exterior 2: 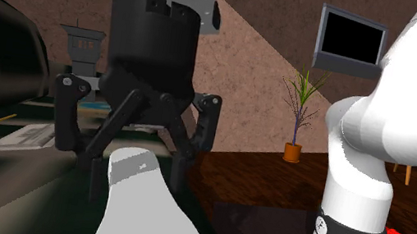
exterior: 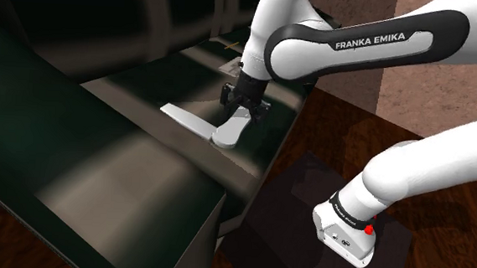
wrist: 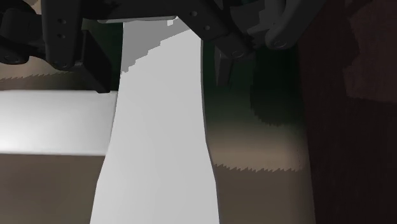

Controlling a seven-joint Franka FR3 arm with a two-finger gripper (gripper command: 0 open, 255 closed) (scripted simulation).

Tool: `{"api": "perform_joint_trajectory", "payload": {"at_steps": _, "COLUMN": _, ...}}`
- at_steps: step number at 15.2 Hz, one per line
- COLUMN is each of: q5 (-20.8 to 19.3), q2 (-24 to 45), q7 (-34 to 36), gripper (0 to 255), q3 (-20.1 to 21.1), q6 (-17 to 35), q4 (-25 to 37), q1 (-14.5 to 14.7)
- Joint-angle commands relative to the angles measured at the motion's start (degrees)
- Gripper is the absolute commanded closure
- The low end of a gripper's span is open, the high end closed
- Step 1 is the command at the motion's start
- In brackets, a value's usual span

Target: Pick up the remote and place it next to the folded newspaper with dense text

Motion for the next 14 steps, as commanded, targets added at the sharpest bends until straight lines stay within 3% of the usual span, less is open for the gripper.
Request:
{"api": "perform_joint_trajectory", "payload": {"at_steps": 1, "q5": -1.5, "q2": 1.9, "q7": -1.0, "gripper": 255, "q3": -0.7, "q6": -0.1, "q4": 1.7, "q1": -1.5}}
{"api": "perform_joint_trajectory", "payload": {"at_steps": 8, "q5": -8.6, "q2": 12.4, "q7": -4.8, "gripper": 255, "q3": -3.4, "q6": 0.8, "q4": 10.0, "q1": -7.6}}
{"api": "perform_joint_trajectory", "payload": {"at_steps": 14, "q5": -14.8, "q2": 22.5, "q7": -6.8, "gripper": 255, "q3": -5.6, "q6": -0.2, "q4": 19.7, "q1": -11.2}}
